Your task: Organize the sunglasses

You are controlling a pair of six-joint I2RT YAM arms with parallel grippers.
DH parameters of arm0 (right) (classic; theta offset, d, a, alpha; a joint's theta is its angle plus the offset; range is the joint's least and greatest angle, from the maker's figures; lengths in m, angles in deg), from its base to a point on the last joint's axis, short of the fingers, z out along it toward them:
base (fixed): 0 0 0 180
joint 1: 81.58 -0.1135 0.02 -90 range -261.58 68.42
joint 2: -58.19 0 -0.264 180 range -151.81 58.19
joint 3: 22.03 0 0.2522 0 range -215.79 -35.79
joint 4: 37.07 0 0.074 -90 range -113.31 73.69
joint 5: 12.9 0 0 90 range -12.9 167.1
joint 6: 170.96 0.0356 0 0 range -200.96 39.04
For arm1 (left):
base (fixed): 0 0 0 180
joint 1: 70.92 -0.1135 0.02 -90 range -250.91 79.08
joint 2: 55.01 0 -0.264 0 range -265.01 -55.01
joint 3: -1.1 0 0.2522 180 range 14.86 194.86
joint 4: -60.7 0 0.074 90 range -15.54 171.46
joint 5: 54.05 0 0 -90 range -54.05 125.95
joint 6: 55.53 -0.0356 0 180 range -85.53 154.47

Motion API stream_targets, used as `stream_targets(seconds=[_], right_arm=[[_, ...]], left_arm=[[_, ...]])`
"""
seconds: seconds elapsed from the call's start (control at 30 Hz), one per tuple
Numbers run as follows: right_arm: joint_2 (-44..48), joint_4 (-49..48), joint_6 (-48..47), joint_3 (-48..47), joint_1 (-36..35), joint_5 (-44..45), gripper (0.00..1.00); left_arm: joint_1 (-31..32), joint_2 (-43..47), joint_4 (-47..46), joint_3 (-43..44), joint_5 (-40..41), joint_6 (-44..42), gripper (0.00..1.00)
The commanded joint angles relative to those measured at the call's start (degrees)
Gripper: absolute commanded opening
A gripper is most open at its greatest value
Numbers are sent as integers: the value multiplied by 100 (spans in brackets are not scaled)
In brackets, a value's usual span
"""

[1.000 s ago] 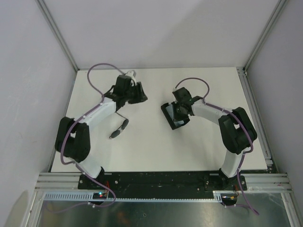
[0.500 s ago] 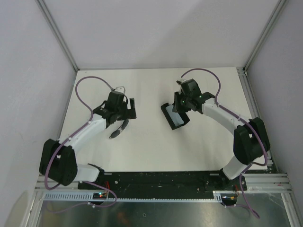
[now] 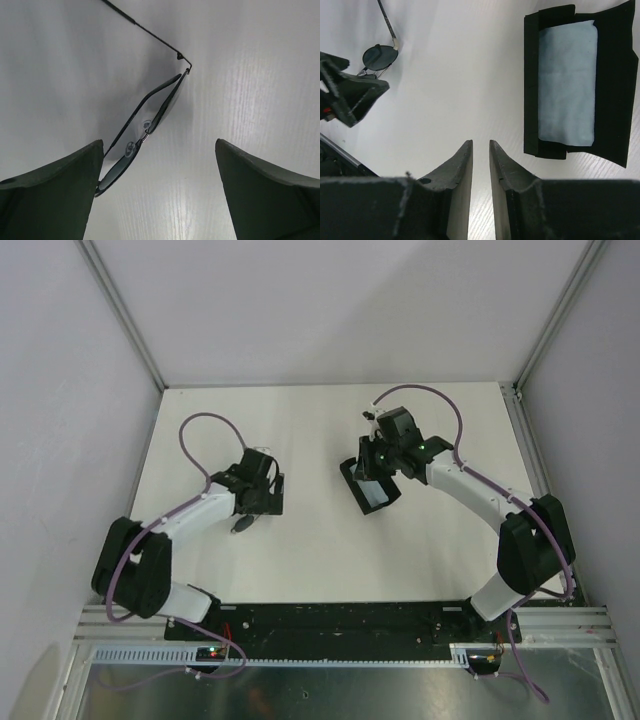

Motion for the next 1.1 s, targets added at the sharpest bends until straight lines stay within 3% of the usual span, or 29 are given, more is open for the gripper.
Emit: stream_targets(seconds=[0.0, 0.2, 0.37, 0.47, 0.77, 0.93, 1.07], right_arm=[[254, 30, -72, -166, -22, -152, 24], [401, 41, -102, -22, 28, -133, 23], [426, 35, -121, 65, 93, -127, 22], [423, 25, -122, 106, 154, -108, 22], [377, -83, -51, 333, 345, -105, 22], [513, -207, -7, 690, 298, -48, 26], [720, -427, 115, 1112, 97, 51, 25]], left_arm=[[15, -529, 49, 81, 213, 129, 94], [8, -1373, 13, 301, 249, 217, 78], [44, -1588, -96, 453, -297, 237, 53], [278, -1559, -141, 547, -630, 255, 50], [1282, -1781, -245, 1101, -1011, 723, 48], [1367, -1778, -257, 1678, -1174, 627, 63], [1159, -1371, -246, 1860, -1387, 454, 68]])
